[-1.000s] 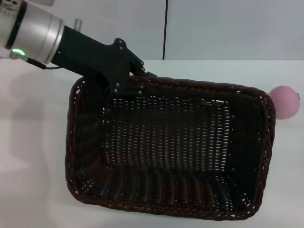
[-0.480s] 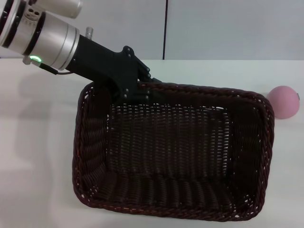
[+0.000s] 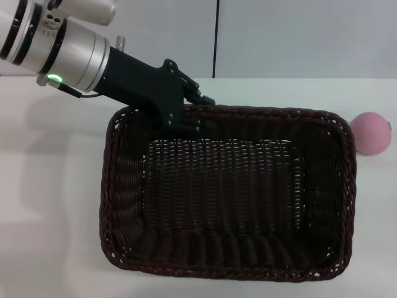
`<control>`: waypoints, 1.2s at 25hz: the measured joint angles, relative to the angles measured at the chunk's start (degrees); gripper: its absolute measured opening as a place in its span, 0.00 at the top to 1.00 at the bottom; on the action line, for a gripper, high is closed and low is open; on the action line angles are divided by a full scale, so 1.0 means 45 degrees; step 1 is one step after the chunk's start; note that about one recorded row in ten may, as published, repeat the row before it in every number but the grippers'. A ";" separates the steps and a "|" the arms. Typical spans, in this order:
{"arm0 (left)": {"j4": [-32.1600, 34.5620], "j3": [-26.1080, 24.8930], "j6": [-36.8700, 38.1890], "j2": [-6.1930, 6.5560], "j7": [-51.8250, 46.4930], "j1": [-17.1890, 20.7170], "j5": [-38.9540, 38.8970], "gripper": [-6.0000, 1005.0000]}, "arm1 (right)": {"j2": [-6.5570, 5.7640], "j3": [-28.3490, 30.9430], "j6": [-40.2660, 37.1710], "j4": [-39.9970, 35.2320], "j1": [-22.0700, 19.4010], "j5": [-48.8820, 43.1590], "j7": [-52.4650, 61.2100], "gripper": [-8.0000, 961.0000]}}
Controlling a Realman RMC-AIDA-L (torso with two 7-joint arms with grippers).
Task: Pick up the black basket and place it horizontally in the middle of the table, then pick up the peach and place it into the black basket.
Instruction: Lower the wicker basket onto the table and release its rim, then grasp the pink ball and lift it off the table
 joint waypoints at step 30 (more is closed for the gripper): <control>-0.4444 -0.0160 -0.3085 -0.0056 0.5743 0.4807 -1.3868 0.27 | -0.0115 -0.1347 -0.1115 -0.1997 -0.0246 -0.2578 0.0041 0.24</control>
